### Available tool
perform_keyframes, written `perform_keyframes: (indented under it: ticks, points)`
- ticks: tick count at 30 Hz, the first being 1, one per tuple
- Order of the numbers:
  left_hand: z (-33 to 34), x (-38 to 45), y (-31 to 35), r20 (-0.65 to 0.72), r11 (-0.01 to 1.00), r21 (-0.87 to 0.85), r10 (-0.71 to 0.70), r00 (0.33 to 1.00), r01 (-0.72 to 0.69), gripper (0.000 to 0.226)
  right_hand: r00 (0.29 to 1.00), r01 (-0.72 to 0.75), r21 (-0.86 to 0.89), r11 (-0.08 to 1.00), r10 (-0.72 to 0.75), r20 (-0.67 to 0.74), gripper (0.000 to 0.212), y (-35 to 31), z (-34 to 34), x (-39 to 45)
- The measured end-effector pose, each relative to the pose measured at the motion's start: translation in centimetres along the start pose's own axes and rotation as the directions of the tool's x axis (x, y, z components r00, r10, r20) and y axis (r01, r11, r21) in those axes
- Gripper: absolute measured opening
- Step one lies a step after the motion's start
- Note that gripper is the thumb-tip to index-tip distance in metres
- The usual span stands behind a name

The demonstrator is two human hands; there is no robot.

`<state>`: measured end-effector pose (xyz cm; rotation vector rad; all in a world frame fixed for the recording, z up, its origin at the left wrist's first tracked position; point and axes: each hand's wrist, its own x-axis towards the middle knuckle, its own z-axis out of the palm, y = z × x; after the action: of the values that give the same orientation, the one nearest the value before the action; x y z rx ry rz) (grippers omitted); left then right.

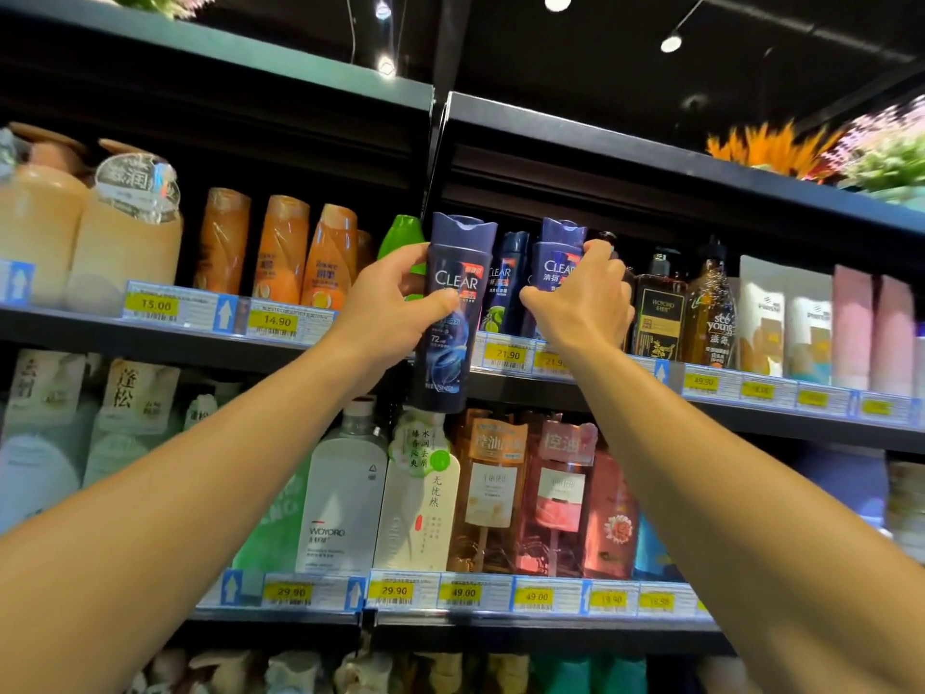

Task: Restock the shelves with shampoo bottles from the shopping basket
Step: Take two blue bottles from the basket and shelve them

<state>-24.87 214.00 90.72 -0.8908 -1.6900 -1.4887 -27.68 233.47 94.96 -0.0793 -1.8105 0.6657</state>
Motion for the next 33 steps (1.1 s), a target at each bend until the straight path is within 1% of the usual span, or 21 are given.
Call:
perform_keyframes:
  ticks: [3,7,11,14,16,18,24,28,33]
  points:
    - [0.3,0.4,0.3,-0.008,1.000,-0.001,0.015,1.000,-0.015,0.037,1.000,0.014,-0.015,1.000,-0.014,0.019,0.070,0.1,0.0,0.1]
    - [0.5,1.2,1.2,-0.020,0.999,-0.024,0.042,0.999,-0.043,0.038,1.000,0.020,0.021,1.000,-0.020,0.018,0.069,0.3,0.1,0.0]
    - [1.2,2.3,2.0,-0.066,0.997,-0.007,0.078,0.995,-0.078,0.039,0.999,0.043,-0.014,0.999,-0.043,0.017,0.067,0.4,0.1,0.0]
    - [2.1,3.3,2.7,-0.139,0.987,0.047,0.157,0.978,-0.152,0.040,0.998,0.064,-0.046,0.997,-0.064,0.008,0.069,0.5,0.1,0.0]
    - [2.7,3.9,3.2,-0.166,0.975,0.092,0.215,0.962,-0.202,0.041,0.997,0.071,-0.062,0.996,-0.071,0.001,0.070,0.7,0.1,0.0]
    - [3.3,4.5,3.4,-0.184,0.968,0.115,0.241,0.953,-0.223,0.044,0.998,0.069,-0.063,0.996,-0.070,-0.003,0.070,1.0,0.1,0.0]
    - [5.0,6.0,3.0,-0.164,0.968,0.160,0.222,0.961,-0.196,0.041,0.993,0.115,-0.017,0.993,-0.115,-0.001,0.073,2.7,-0.1,-0.5]
    - [5.9,6.3,2.1,-0.214,0.969,0.188,0.197,0.957,-0.158,0.038,0.981,0.195,0.007,0.981,-0.195,-0.018,0.069,4.0,-0.4,-0.5]
    - [7.1,6.5,1.0,-0.235,0.978,0.202,0.095,0.967,-0.047,0.031,0.965,0.261,0.045,0.964,-0.261,-0.010,0.065,5.2,-1.0,-0.1]
